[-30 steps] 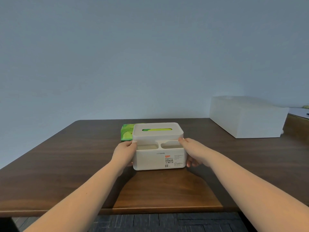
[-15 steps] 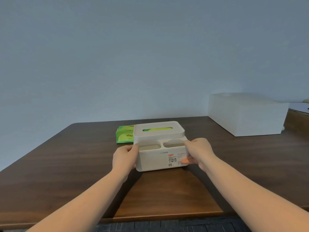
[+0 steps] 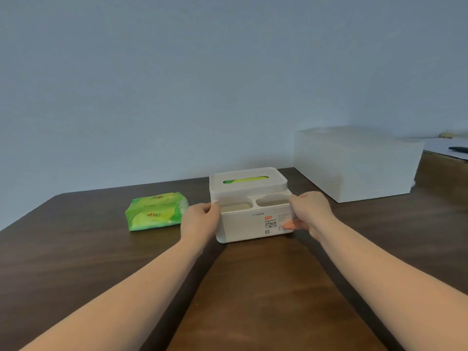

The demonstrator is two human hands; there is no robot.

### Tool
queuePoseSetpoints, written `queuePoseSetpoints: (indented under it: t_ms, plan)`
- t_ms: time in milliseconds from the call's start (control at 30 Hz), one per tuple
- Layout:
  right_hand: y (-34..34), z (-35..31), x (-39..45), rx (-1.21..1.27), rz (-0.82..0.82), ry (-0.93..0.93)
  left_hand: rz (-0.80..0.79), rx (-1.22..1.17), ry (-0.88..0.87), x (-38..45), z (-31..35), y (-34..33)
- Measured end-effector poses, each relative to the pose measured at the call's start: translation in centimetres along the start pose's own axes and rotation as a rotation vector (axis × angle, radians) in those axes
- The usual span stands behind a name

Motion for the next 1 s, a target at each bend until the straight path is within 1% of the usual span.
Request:
queuePoseSetpoints:
  t_ms: [100,300,400,667,833,1000]
  plan:
    - [1.1,-0.2,3.6,0.005,0.020,-0.012,-0.016,0.036,-0.021,2.6,0.9,-3.1]
    - [3.1,-1.0,9.7,0.067,0.081,-0.021,-0.096,0.091,-0.083,7.2,3.4,-8.8]
    - [3.8,-1.7,12.0,0.037,0.128,-0.024,-0.097,0.130,-0.109,9.2,4.4,-10.8]
    - [4.6,-3.0,15.2,-0.010,0.234,-0.063,-0.086,0.209,-0.101,12.9,5.1,-13.7]
    - [4.3,-3.3,16.4,0.010,0.260,-0.060,-0.071,0.224,-0.087,14.2,4.8,-14.8]
    - [4.6,-3.7,17.0,-0.061,0.310,-0.055,-0.077,0.223,-0.093,14.7,5.0,-15.7]
Point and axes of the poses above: each hand's wrist, its own x-axis towards the middle knuckle, its own y-axis out of the back of the hand, z = x × y, the point moved 9 cm from there along x, towards the middle knuckle, and after that the axes turned 1 degree about -y, right-handed, at the moved point
